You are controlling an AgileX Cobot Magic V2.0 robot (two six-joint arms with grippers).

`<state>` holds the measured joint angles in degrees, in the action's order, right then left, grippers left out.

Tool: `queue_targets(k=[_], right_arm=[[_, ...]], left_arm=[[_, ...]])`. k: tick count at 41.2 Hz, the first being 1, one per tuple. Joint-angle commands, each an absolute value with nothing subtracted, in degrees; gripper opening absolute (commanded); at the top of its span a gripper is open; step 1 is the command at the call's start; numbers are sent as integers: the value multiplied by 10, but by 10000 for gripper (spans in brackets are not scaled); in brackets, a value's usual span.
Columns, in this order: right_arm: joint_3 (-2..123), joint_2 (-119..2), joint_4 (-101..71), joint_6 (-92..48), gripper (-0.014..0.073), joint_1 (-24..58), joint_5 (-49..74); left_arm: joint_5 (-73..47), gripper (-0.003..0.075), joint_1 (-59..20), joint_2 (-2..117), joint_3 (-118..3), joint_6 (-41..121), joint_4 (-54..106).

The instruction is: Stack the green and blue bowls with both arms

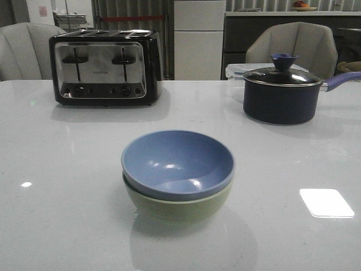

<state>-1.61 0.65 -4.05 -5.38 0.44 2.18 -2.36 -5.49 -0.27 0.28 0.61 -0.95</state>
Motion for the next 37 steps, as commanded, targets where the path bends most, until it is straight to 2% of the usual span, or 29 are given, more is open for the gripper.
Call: queue_targets(k=[1, 11, 18, 37], right_arm=[[-14, 17, -13, -23, 27, 0, -42], [-14, 17, -11, -19, 27, 0, -42], [-14, 17, 39, 44, 27, -5, -44], [-14, 17, 26, 44, 27, -5, -44]], left_arm=[[30, 93, -54, -14, 4, 0, -8], [30, 93, -54, -14, 4, 0, -8], [30, 93, -54, -14, 4, 0, -8], [30, 93, -54, -14, 4, 0, -8]])
